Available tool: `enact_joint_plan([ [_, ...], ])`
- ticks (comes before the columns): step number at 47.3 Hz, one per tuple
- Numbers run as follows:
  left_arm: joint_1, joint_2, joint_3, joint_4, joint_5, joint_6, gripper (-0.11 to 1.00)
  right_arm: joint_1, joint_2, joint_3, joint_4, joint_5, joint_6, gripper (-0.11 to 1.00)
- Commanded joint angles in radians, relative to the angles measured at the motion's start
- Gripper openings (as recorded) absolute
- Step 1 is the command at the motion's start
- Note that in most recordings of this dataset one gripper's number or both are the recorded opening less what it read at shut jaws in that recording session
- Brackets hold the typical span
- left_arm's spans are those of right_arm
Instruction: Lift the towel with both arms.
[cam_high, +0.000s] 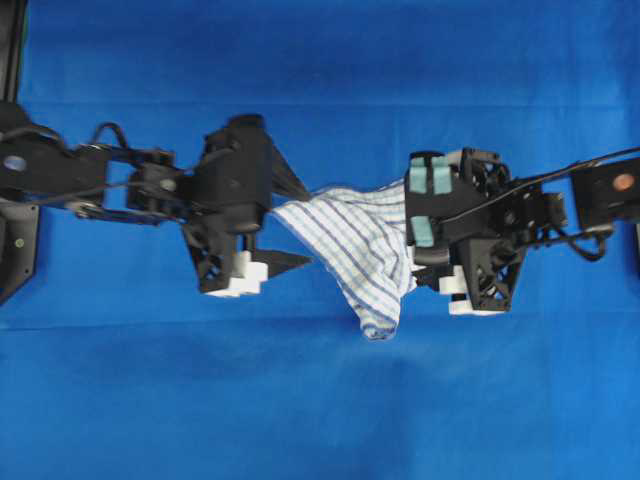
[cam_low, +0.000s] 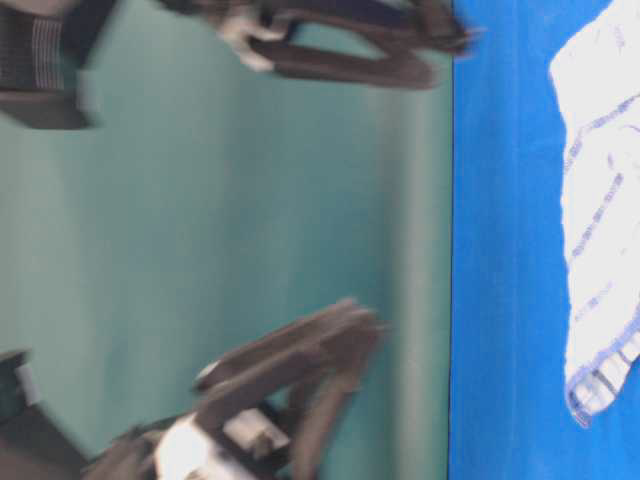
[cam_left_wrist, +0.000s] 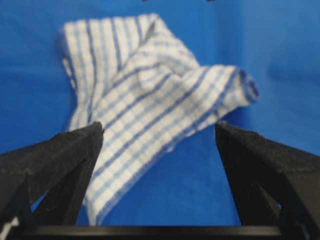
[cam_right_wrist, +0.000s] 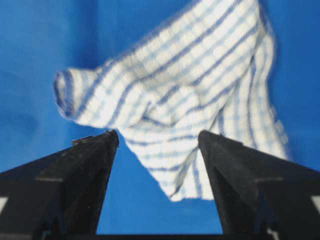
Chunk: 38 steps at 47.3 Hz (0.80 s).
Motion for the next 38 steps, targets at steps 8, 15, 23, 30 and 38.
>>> enact_joint_plan([
  [8,0.005,0.167,-0.002,0.0,-0.121,0.011,0.9,0.002,0.072,0.067,0.002,-0.161,0.026,0.67],
  [15,0.005,0.259,0.002,0.0,-0.195,0.011,0.9,0.002,0.127,0.107,0.002,-0.244,0.037,0.67],
  [23,0.005,0.328,0.003,0.0,-0.256,0.011,0.89,0.002,0.176,0.123,0.003,-0.287,0.046,0.67],
  [30,0.008,0.37,0.003,0.0,-0.281,0.012,0.88,0.002,0.213,0.123,0.003,-0.301,0.048,0.67],
  [38,0.011,0.4,0.002,0.0,-0.284,0.012,0.85,0.002,0.258,0.121,0.003,-0.337,0.048,0.67],
])
